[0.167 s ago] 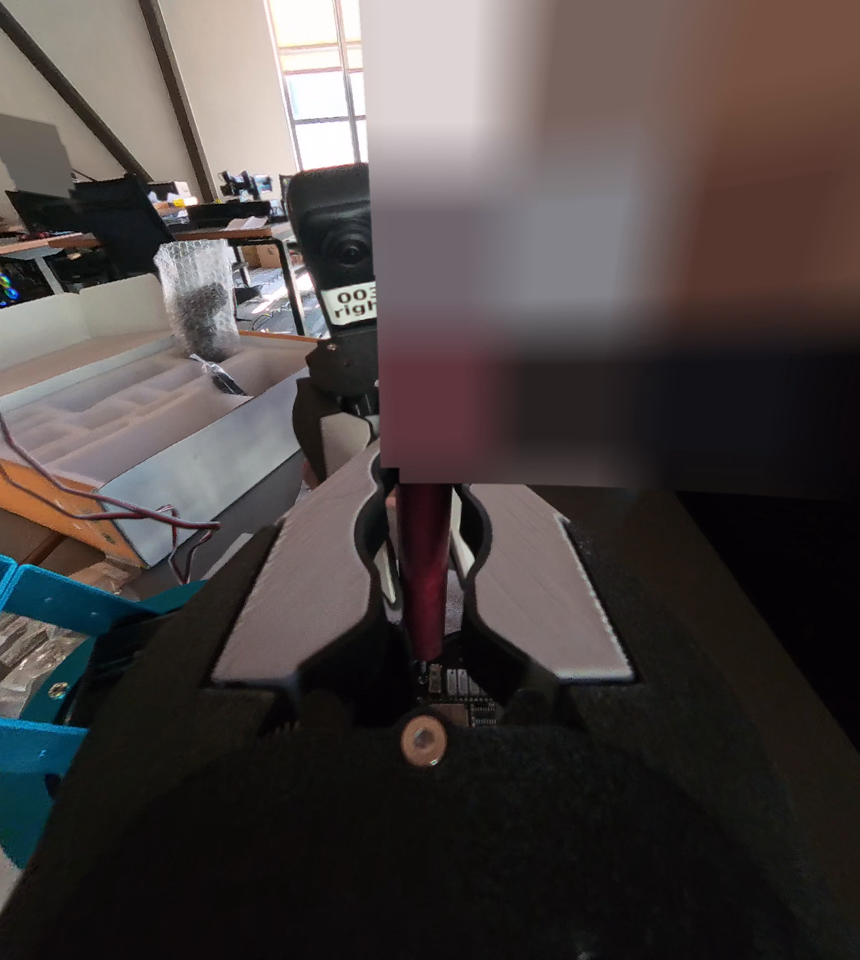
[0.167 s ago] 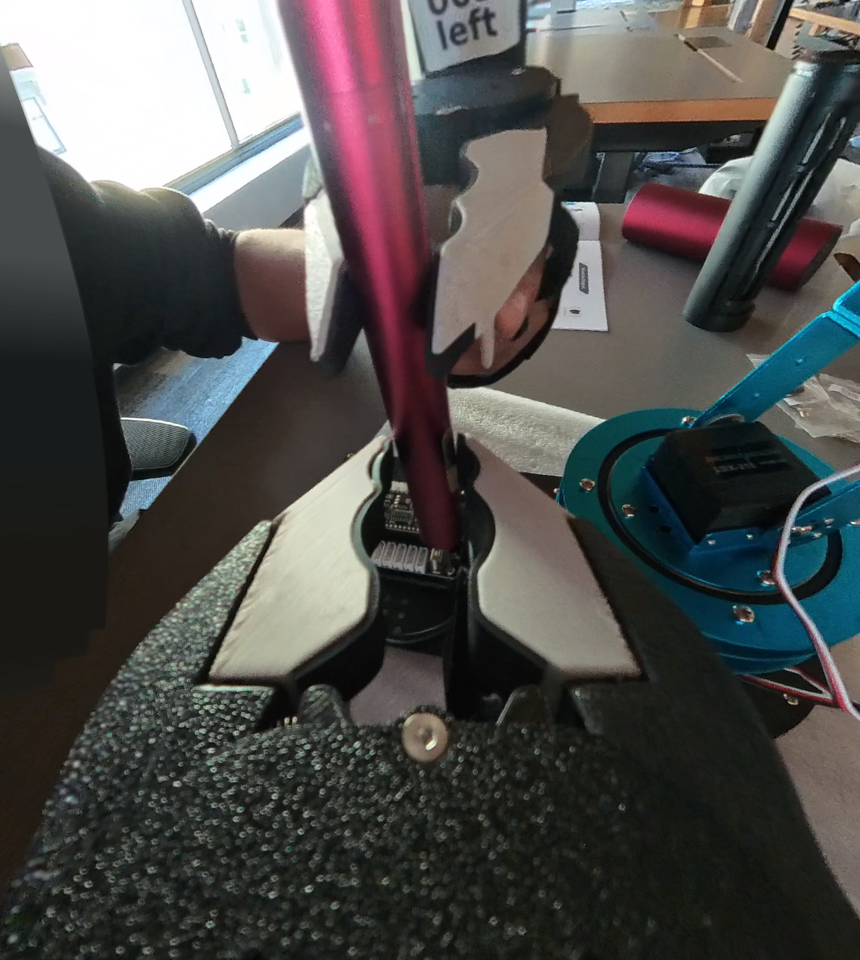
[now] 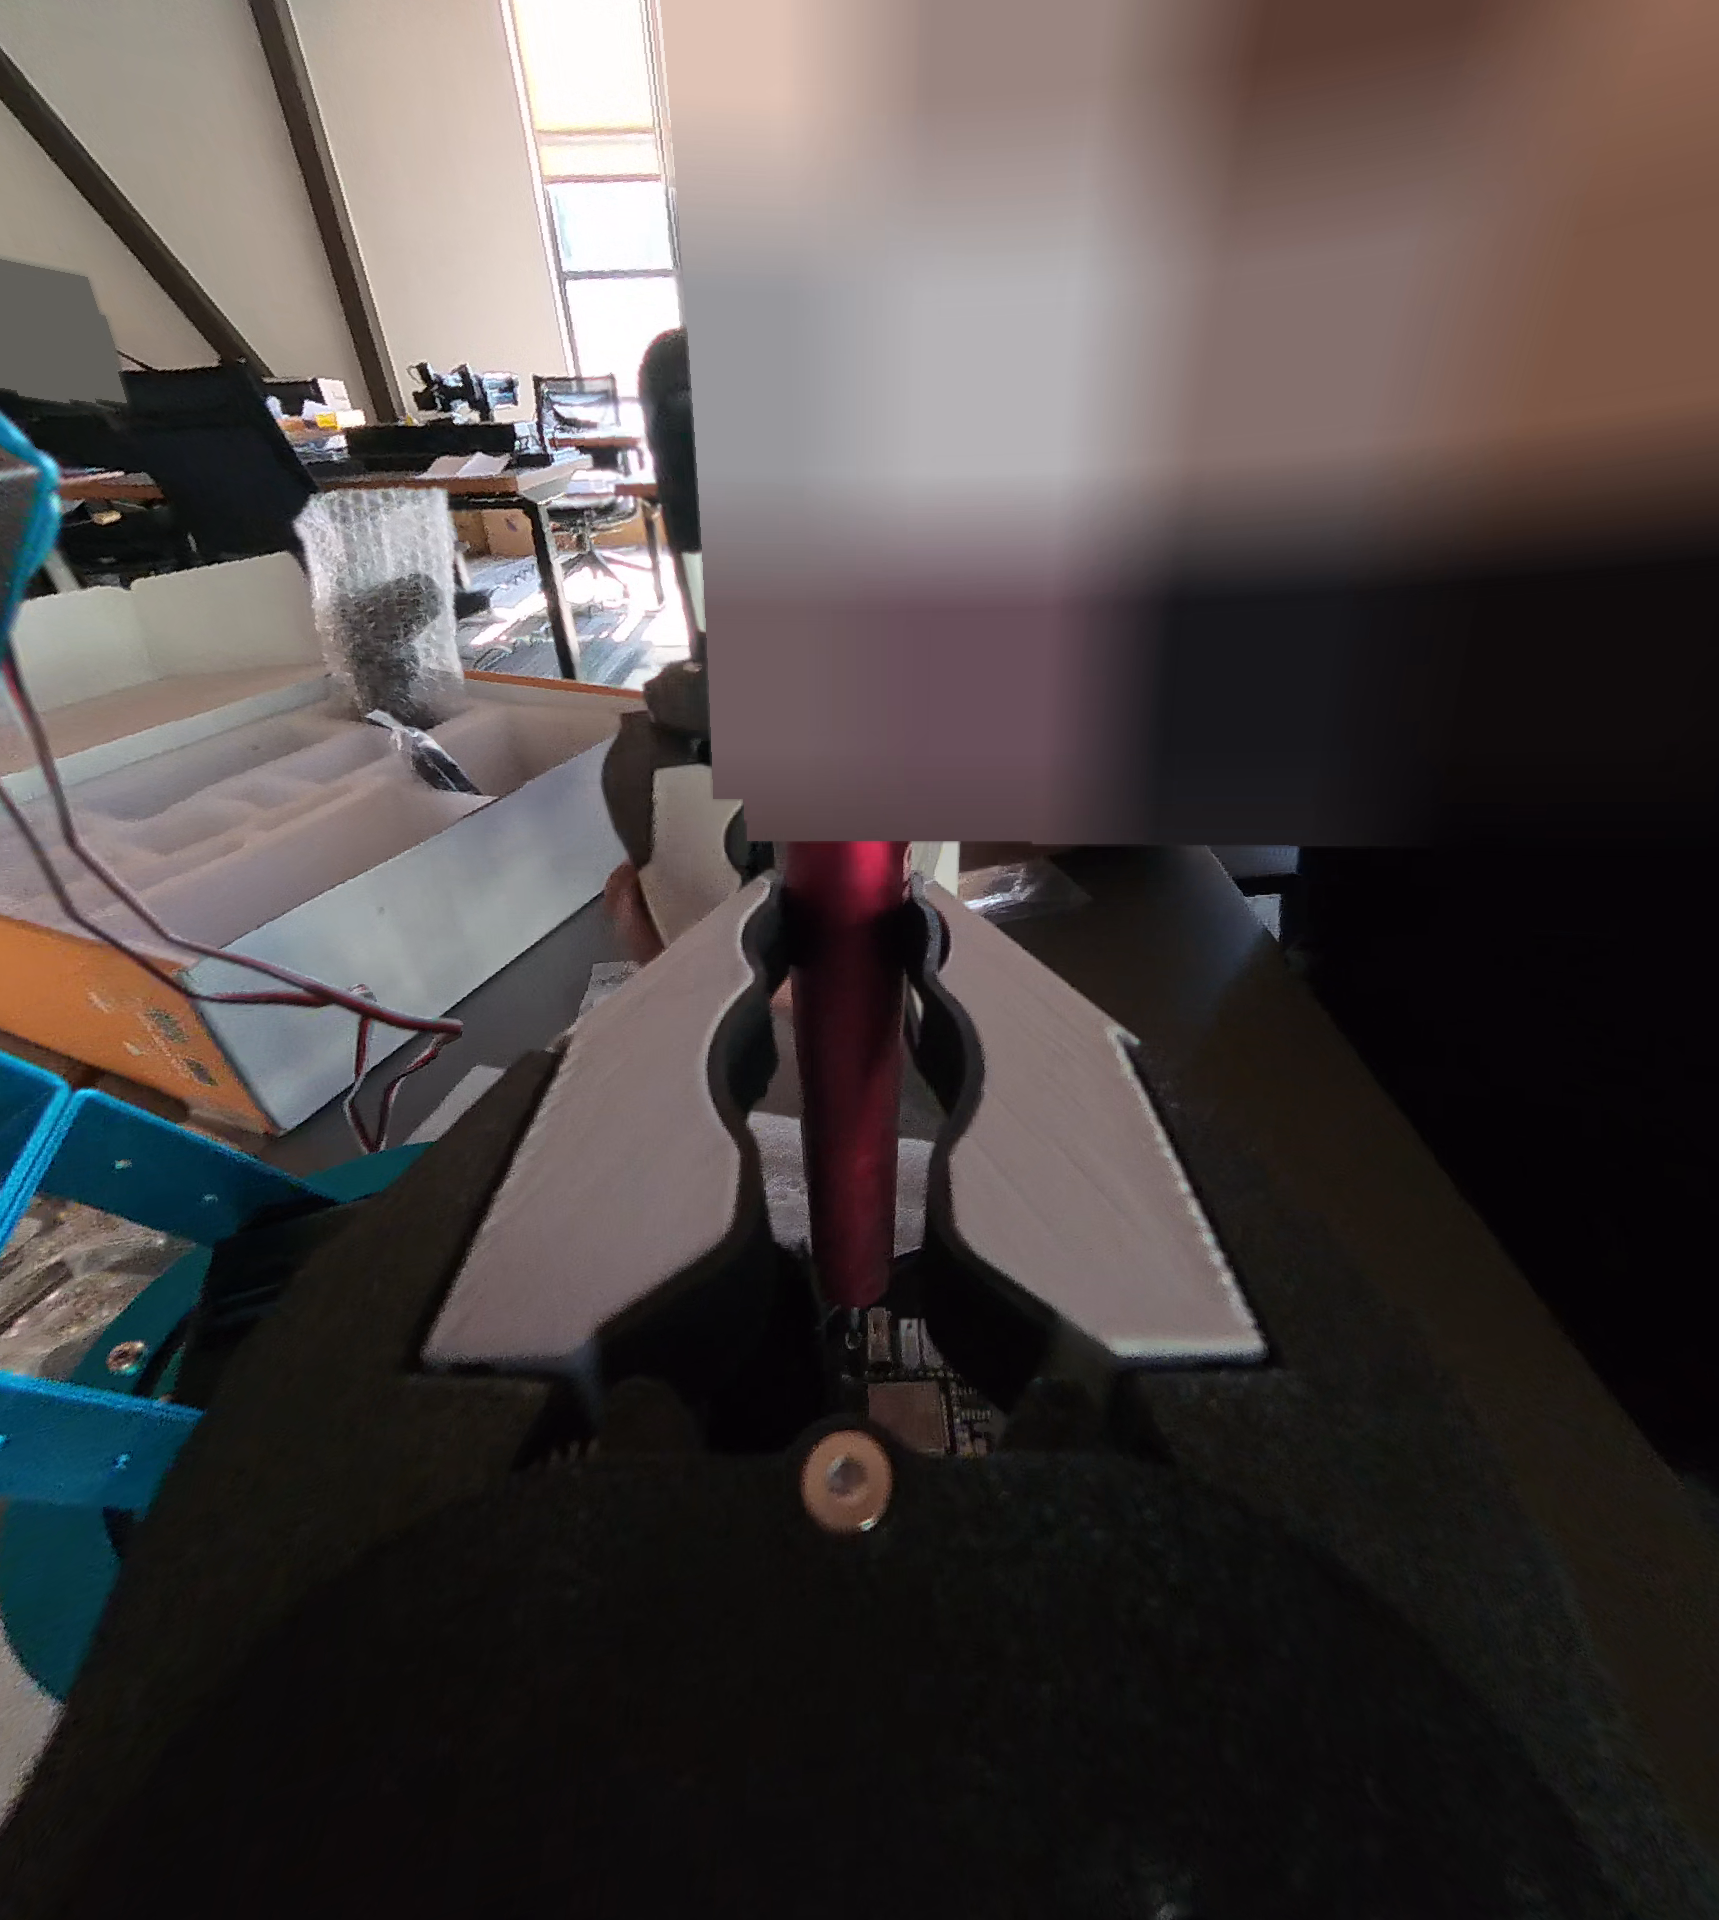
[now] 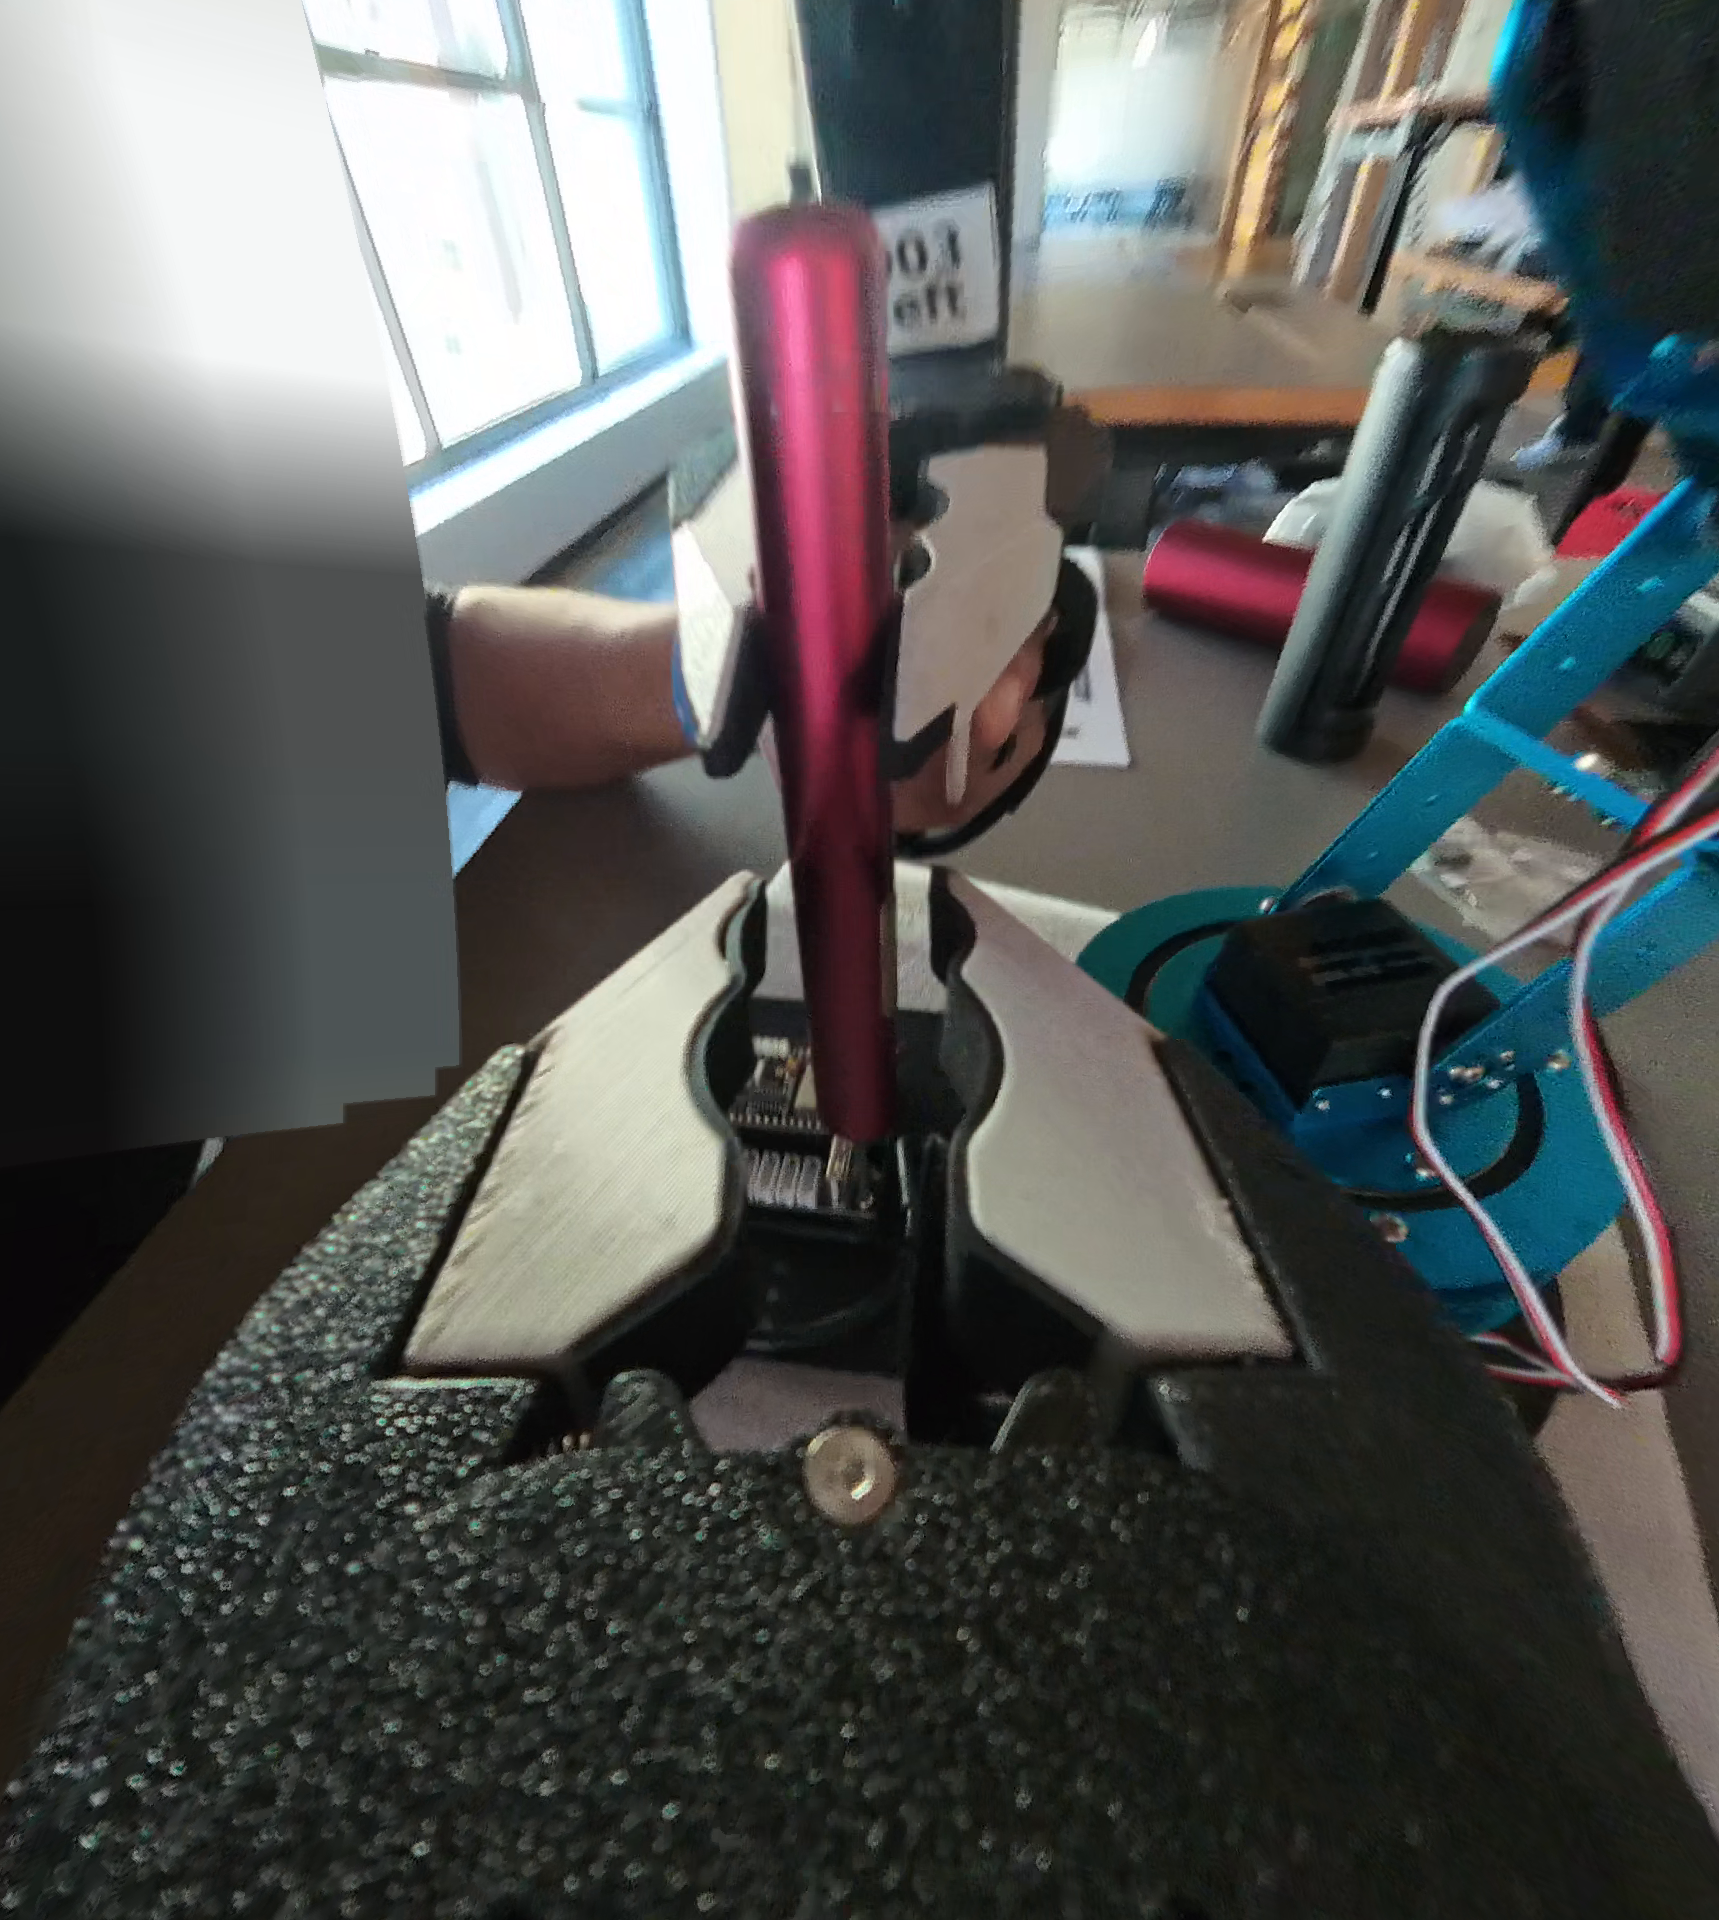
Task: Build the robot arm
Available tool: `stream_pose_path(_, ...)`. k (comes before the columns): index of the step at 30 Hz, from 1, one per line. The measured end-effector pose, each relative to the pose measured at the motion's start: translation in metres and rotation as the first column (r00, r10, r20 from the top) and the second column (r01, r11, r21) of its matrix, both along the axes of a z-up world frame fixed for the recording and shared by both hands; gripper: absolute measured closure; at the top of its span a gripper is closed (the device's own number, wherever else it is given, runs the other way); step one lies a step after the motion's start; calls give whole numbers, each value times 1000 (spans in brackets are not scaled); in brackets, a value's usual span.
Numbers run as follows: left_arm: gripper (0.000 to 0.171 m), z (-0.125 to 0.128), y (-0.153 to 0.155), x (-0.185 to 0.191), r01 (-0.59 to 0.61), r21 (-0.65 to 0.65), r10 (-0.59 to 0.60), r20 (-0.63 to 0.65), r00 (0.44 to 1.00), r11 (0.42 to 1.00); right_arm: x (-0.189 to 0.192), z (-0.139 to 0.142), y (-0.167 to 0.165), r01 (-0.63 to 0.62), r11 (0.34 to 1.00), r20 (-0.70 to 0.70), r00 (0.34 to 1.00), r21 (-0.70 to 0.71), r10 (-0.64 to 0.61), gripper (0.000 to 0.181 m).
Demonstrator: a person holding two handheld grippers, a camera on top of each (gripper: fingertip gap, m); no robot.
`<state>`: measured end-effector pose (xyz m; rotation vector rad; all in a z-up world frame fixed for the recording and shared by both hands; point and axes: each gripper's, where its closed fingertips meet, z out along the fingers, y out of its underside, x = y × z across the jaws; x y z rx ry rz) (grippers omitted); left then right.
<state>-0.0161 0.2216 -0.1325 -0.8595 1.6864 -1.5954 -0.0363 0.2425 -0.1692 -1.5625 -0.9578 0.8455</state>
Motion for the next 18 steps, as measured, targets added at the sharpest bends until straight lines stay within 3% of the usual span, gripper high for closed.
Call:
stream_pose_path(4, 151, -1, 4, -8, 32, -7, -32, 6, 999, 999, -3, -1, 3, 77, 995, 16, 997, 64, -78, 152)
stream_pose_path(8, 151, -2, 6, -12, 46, 0, -46, 1, 999, 999, -6, -1, 0, 61, 998, 1, 998, 34, -61, 160)
stream_pose_path(13, 151, -2, 7, -11, 43, -2, -43, -2, 999, 999, -3, -12, 8, 55, 998, 15, 998, -5, -55, 154)
stream_pose_path(18, 151, -1, 8, -7, 3, -2, -3, -2, 1000, 1000, -6, -12, 7, 79, 996, -78, 994, -41, -82, 162)
